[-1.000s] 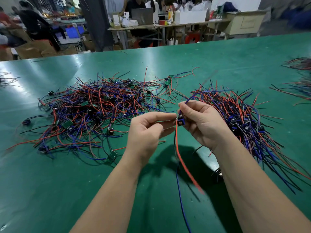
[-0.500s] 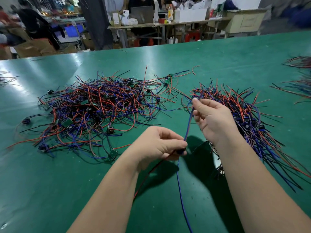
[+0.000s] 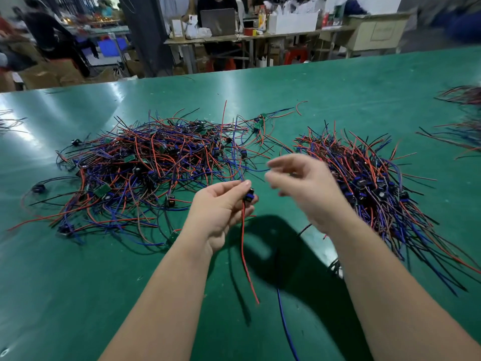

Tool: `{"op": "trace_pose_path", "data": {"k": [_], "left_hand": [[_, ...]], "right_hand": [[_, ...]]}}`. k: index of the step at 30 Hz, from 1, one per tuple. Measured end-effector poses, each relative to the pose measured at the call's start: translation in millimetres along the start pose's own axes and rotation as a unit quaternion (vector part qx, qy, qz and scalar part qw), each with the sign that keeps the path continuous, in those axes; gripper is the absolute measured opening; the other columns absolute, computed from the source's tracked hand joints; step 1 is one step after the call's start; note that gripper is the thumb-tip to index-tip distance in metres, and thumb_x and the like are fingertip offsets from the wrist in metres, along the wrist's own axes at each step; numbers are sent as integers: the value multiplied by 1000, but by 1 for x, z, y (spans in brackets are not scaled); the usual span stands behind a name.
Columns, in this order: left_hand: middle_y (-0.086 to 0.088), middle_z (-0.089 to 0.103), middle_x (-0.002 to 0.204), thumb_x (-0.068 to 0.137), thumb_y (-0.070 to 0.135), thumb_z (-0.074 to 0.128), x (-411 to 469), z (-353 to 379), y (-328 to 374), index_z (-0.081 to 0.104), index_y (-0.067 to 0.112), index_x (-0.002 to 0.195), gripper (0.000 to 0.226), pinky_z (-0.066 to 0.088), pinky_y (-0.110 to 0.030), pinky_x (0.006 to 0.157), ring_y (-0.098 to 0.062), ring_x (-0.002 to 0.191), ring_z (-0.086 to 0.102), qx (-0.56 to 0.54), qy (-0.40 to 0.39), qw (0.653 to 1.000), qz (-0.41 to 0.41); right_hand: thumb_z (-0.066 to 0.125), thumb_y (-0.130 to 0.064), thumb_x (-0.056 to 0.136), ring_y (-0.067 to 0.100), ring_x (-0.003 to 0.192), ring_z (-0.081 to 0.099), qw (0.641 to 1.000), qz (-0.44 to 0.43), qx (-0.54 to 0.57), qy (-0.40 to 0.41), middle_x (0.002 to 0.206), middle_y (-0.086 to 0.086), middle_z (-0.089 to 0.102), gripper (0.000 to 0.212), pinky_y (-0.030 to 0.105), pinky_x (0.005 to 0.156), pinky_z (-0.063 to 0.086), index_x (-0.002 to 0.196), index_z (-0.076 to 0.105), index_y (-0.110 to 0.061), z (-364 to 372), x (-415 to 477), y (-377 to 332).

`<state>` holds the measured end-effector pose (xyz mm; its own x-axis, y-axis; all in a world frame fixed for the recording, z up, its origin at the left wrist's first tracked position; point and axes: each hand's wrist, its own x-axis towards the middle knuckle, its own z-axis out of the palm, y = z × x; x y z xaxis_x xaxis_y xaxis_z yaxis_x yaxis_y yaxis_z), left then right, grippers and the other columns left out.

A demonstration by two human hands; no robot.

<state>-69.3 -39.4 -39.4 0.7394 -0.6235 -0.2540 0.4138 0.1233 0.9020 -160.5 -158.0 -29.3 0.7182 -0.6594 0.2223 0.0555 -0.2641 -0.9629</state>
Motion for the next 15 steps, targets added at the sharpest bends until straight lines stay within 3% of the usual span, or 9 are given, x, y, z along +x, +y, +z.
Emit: {"op": "trace_pose_path", "data": {"k": [2, 4, 7, 10, 12, 15], "left_hand": [[-5, 66, 66, 85, 8, 67, 2, 0, -2, 62, 9, 83, 6, 53, -18, 49, -11, 52, 62, 0, 13, 1000, 15], [-4, 64, 66, 85, 7, 67, 3, 1, -3, 63, 8, 83, 4, 53, -19, 48, -8, 48, 60, -2, 17, 999, 32], [0, 65, 61, 85, 14, 68, 5, 2, -5, 63, 10, 82, 8, 50, -17, 44, -6, 44, 58, -1, 15, 999, 42], [-1, 71, 71, 89, 25, 65, 9, 1, -9, 61, 12, 88, 14, 55, -22, 50, -12, 59, 68, 19, 4, 999, 34], [-6, 72, 82, 92, 23, 62, 14, -2, -14, 59, 14, 87, 11, 56, -24, 54, -16, 66, 70, 57, 41, 997, 37], [-10, 69, 90, 91, 10, 58, 22, -12, -16, 60, 15, 87, 7, 54, -26, 55, -16, 73, 69, 188, 116, 972, 82]], "right_hand": [[80, -18, 72, 11, 65, 59, 989, -39, -137, -46, 82, 0, 68, 17, 24, 66, 50, 84, 69, -23, 15, -9, 4], [81, -20, 68, 12, 64, 60, 973, -90, -209, -20, 81, 1, 67, 19, 24, 65, 50, 83, 70, -20, 25, -12, 6], [80, -22, 71, 13, 66, 60, 967, -93, -236, 17, 83, 1, 68, 17, 23, 69, 48, 85, 72, -17, 27, -14, 3], [77, -21, 74, 4, 62, 60, 968, -60, -241, 31, 82, -3, 69, 17, 13, 66, 47, 90, 74, -16, 19, -13, -6], [76, -19, 73, -4, 58, 58, 966, -55, -250, 43, 72, -10, 67, 16, 4, 59, 42, 89, 76, -17, 2, -10, -17], [73, -17, 73, 1, 66, 60, 932, -45, -349, 90, 70, -13, 64, 16, 13, 63, 40, 88, 76, -21, -40, -10, -29]]}}
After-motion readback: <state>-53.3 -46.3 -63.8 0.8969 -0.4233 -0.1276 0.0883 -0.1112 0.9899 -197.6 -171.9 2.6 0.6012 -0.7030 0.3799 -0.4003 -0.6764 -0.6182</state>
